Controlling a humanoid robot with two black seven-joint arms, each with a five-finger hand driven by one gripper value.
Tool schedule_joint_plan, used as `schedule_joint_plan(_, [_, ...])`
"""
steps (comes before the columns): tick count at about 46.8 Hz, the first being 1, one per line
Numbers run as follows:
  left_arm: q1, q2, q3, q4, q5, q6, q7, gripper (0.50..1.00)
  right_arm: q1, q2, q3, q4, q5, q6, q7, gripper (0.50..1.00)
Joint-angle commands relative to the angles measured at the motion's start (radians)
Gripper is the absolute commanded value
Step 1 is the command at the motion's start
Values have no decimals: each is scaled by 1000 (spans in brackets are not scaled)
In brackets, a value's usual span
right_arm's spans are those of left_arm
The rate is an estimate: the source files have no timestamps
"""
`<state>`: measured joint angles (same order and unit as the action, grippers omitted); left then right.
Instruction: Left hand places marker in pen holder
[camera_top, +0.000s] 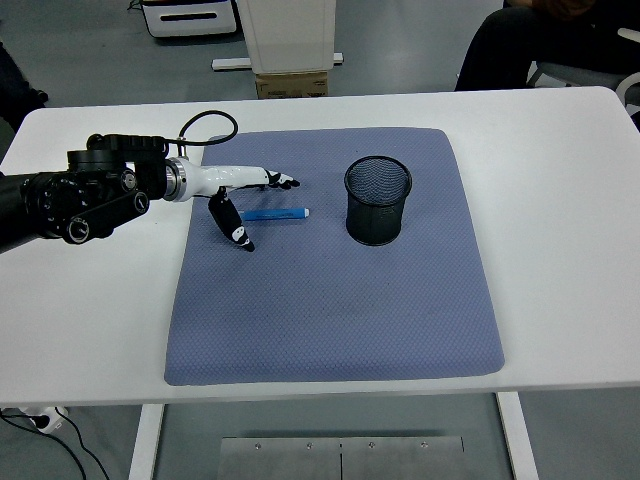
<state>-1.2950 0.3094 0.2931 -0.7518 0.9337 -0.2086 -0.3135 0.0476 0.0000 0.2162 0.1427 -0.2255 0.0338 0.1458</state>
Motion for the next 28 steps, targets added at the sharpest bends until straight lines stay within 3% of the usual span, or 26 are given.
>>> schedule_joint_plan(1, [0,-4,0,0,5,0,1,912,0,0,0,0,0,0,0,1000])
schedule_joint_plan(11, [-4,-4,0,0,5,0,1,810,0,0,0,0,0,0,0,1000])
schedule_joint_plan(28, [-6,-9,8,0,20,0,2,757,0,0,0,0,0,0,0,1000])
